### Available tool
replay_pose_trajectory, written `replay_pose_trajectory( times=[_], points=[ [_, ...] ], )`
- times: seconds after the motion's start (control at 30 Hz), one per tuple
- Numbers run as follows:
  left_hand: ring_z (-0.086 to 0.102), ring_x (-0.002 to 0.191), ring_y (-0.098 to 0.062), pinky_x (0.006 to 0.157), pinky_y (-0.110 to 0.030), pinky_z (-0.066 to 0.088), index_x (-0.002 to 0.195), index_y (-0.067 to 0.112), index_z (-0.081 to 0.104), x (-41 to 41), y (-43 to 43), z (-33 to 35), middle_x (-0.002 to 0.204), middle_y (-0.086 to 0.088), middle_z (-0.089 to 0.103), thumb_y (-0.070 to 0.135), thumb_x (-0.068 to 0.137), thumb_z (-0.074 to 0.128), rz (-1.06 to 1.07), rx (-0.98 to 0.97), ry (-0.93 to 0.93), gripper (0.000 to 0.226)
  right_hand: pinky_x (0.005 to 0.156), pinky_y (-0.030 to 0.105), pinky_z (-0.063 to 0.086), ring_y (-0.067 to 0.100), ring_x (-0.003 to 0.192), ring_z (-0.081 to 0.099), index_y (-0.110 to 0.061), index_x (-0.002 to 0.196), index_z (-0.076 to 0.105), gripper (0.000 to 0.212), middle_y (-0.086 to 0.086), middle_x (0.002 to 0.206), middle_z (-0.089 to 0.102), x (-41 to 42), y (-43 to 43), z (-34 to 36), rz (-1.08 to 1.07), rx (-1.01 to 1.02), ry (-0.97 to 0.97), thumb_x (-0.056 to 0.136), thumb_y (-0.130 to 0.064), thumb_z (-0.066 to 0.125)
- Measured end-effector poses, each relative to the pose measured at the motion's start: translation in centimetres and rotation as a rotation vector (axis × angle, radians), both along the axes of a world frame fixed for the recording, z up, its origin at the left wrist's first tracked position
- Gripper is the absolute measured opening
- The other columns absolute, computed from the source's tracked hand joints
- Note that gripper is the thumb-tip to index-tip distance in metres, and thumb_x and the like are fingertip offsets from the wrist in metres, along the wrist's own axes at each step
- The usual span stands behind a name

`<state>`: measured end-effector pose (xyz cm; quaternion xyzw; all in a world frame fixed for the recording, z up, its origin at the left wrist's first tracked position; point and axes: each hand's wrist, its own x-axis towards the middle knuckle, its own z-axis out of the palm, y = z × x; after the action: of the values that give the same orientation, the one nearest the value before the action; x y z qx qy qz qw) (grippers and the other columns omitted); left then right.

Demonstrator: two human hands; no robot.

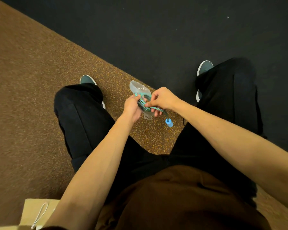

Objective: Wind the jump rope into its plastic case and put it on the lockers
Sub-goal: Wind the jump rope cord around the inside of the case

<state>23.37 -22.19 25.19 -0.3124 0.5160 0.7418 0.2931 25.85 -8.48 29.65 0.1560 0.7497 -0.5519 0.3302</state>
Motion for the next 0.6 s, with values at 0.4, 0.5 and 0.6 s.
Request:
replay_pose_trajectory(
  times=[0.4, 0.5, 0.6],
  points=[
    [0.045, 0.107, -0.031, 0.110, -0.051, 0.031, 0.126, 0.001, 0.044, -0.1, -0.4, 0.1, 0.100, -0.018, 0.051, 0.010, 0.097, 0.034, 0.071, -0.001, -0.088, 0.031, 0.047, 0.024, 0.053, 0.016, 0.050, 0.067, 0.004, 0.096, 0.067, 0.038, 0.015, 0.070, 0.070, -0.2, 0.9, 0.4, -0.049, -0.048, -0.148, 0.078, -0.026, 0.080],
    [0.047, 0.112, -0.032, 0.104, -0.052, 0.039, 0.132, -0.002, 0.042, -0.3, -0.6, 0.3, 0.117, -0.022, 0.048, 0.010, 0.099, 0.033, 0.126, 0.046, -0.117, 0.037, 0.045, 0.022, 0.051, 0.014, 0.049, 0.065, -0.001, 0.091, 0.067, 0.030, 0.012, 0.070, 0.069, -0.4, 1.2, 0.6, -0.035, -0.056, -0.146, 0.078, -0.025, 0.080],
    [0.054, 0.102, -0.032, 0.084, -0.048, 0.046, 0.119, -0.002, 0.047, -0.5, -0.7, 0.5, 0.111, -0.023, 0.052, 0.010, 0.100, 0.032, 0.159, 0.088, -0.110, 0.027, 0.044, 0.023, 0.048, 0.014, 0.049, 0.062, -0.005, 0.081, 0.065, 0.025, 0.009, 0.066, 0.067, -0.5, 1.5, 0.6, -0.037, -0.077, -0.158, 0.077, -0.024, 0.080]
  ],
)
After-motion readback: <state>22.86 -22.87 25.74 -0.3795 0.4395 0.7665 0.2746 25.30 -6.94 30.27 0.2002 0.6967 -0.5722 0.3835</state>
